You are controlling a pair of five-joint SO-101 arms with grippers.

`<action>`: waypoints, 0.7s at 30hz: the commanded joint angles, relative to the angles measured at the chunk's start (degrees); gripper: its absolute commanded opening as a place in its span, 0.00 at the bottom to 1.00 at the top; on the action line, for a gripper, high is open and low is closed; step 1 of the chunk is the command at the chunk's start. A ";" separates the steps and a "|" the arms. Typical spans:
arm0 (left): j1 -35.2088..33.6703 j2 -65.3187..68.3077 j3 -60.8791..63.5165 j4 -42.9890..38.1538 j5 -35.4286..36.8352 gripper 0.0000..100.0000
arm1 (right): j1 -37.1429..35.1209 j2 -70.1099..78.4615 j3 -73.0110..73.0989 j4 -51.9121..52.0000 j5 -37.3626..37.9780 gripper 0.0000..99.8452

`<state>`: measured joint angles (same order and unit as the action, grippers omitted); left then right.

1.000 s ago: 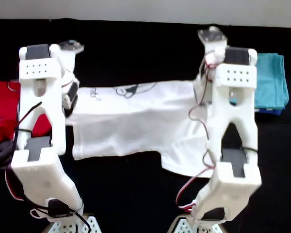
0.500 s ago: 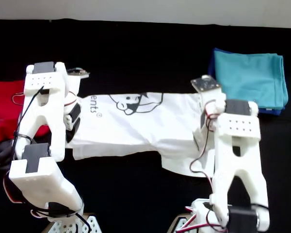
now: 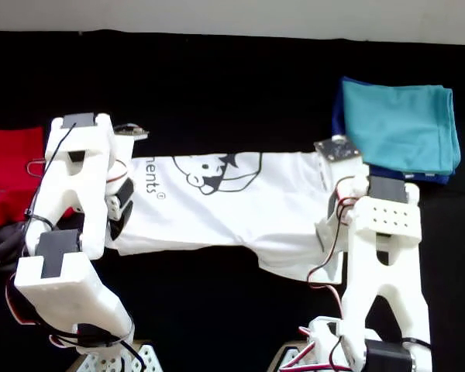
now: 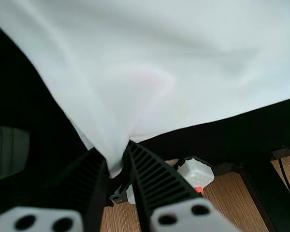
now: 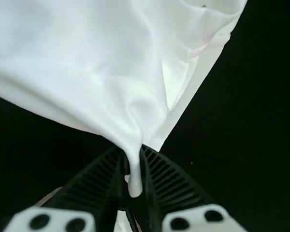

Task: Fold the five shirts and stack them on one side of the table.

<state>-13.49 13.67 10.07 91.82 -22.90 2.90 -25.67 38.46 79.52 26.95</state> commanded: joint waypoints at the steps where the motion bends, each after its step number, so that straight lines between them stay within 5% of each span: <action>1: 0.48 -2.86 0.75 -2.90 -0.35 0.01 | 0.57 0.84 0.04 -3.56 0.53 0.01; 8: -0.40 -3.47 -1.80 0.00 -2.55 0.16 | -1.63 1.45 -5.67 3.03 0.53 0.16; 14: -2.07 -3.47 -18.15 8.09 -3.08 0.16 | -4.00 1.45 -18.95 12.00 0.09 0.16; 19: -1.63 -2.77 -28.09 8.18 -2.81 0.16 | -4.00 2.59 -26.77 8.84 0.09 0.15; 21: 0.22 -2.51 -27.65 5.19 -2.02 0.08 | -4.97 4.70 -26.42 4.26 0.09 0.08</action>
<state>-15.25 13.49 -15.08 99.38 -25.63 -0.70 -22.59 14.81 88.31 26.95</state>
